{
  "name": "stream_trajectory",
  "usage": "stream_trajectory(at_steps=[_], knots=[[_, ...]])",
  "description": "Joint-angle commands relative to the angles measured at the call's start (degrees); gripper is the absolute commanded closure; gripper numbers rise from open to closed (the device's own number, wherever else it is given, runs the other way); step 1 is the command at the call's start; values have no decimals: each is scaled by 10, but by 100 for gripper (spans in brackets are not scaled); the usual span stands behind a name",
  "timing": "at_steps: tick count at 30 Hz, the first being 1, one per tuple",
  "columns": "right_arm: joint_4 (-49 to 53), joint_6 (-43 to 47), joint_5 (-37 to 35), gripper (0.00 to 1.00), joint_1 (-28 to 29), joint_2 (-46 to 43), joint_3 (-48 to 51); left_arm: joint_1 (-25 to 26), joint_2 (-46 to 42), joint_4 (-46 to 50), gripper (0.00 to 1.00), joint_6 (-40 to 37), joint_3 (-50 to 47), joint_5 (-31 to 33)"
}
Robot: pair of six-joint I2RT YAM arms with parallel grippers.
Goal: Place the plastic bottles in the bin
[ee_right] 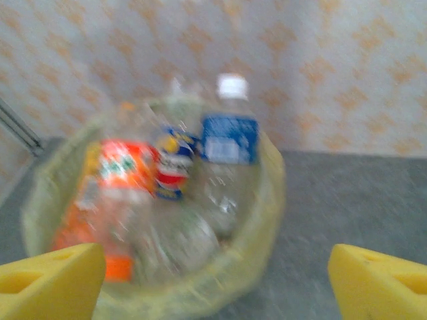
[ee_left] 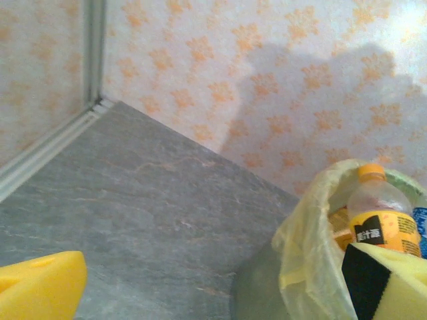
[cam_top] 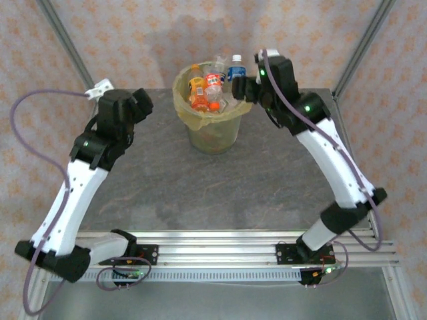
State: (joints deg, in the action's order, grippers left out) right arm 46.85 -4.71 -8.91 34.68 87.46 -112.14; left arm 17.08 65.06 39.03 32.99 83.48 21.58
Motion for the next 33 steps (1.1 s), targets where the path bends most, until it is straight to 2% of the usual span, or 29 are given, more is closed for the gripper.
stream_trajectory(at_steps=[1, 6, 10, 15, 23, 28, 33], knots=[[-62, -29, -83, 10, -4, -108, 125, -7, -61, 18, 0, 5, -49, 67], [-60, -62, -180, 1, -7, -267, 306, -7, -166, 3, 0, -3, -143, 119], [-58, -85, -220, 1, -10, -365, 420, -7, -245, -27, 0, -21, -230, 148], [-30, -137, -307, 1, -13, -447, 532, -7, -332, -58, 0, -49, -352, 143], [-81, -138, -386, 1, -29, -516, 661, -7, -438, -173, 0, -85, -558, 123], [-142, -103, -377, 1, -61, -511, 727, -7, -480, -253, 0, -115, -636, 133], [-229, -70, -364, 1, -96, -500, 792, -7, -473, -332, 0, -142, -693, 130]])
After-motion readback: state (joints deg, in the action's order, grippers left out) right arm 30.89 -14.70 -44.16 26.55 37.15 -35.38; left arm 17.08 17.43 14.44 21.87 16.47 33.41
